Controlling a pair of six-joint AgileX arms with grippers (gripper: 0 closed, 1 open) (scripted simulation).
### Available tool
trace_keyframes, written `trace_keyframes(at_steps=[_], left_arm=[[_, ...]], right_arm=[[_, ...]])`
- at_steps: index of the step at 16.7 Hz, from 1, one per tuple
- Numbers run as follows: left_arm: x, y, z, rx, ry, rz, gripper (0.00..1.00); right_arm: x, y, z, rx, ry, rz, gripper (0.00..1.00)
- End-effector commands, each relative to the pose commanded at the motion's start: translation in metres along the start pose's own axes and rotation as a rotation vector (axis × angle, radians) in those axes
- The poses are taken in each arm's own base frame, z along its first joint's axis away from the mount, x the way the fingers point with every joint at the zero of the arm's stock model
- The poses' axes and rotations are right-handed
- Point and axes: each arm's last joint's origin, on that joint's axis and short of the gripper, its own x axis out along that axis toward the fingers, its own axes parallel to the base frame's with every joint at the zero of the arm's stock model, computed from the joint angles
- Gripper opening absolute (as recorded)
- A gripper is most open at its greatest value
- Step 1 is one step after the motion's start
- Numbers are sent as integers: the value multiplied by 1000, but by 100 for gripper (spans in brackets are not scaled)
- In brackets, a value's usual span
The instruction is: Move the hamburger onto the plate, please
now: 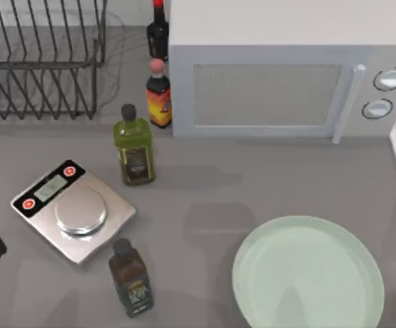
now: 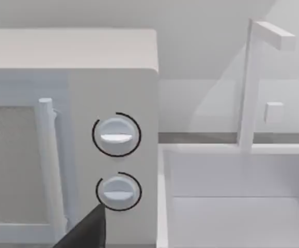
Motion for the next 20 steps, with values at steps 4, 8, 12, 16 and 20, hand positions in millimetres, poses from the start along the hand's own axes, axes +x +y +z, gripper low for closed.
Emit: trace_keyframes(at_steps=[4,8,12,16,20], left_arm=[[0,0,0,0,0,0,100],[0,0,0,0,0,0,100],[0,0,0,0,0,0,100],[0,0,0,0,0,0,100],[0,0,0,0,0,0,100]], right_arm=[[1,1,3,4,39,9,100],[7,5,14,20,266,42,100],[27,14,20,20,669,74,100],[51,26,19,-9,1073,93,100],[73,39,16,-53,1387,91,100]])
